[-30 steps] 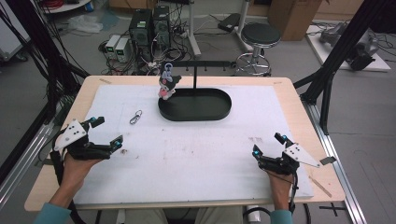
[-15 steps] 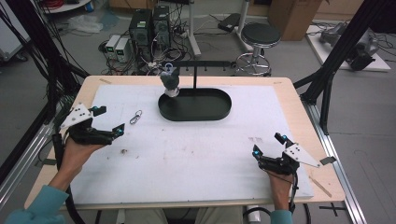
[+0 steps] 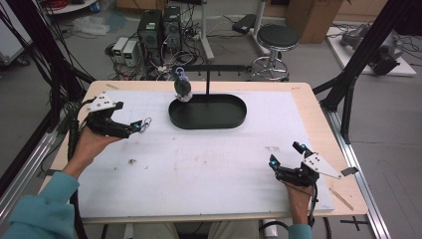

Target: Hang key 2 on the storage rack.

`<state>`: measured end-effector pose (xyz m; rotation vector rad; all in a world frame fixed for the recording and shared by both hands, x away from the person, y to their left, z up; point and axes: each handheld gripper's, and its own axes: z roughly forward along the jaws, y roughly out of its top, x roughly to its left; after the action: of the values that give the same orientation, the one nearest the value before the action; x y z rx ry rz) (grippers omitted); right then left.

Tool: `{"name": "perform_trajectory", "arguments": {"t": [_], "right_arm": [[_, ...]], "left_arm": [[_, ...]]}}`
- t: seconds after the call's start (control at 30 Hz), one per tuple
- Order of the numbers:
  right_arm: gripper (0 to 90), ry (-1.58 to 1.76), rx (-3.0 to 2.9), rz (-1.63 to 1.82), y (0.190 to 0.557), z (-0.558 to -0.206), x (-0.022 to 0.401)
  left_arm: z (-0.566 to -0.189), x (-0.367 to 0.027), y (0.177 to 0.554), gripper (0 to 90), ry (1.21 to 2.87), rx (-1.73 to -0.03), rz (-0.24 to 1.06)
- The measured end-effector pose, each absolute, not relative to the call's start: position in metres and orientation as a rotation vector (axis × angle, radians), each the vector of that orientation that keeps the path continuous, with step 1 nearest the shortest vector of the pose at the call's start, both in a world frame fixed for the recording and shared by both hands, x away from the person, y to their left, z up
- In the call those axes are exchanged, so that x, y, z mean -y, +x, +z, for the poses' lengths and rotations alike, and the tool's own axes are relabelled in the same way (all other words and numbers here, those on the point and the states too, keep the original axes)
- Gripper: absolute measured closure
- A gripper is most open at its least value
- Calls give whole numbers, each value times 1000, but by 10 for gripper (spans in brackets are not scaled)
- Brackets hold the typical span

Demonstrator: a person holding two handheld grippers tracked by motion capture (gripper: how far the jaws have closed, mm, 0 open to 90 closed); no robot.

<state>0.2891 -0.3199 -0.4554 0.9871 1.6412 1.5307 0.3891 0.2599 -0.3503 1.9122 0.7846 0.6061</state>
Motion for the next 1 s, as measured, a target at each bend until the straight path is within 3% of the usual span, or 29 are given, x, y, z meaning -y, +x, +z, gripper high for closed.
{"name": "perform_trajectory", "arguments": {"t": [0.53, 1.0], "right_arm": [[7, 986, -1642, 1532, 289, -455, 320], [7, 988, -1642, 1533, 289, -455, 320]], "left_arm": [[-355, -258, 440, 28, 2055, -871, 535], [-384, -250, 470, 28, 2131, -968, 465]]}}
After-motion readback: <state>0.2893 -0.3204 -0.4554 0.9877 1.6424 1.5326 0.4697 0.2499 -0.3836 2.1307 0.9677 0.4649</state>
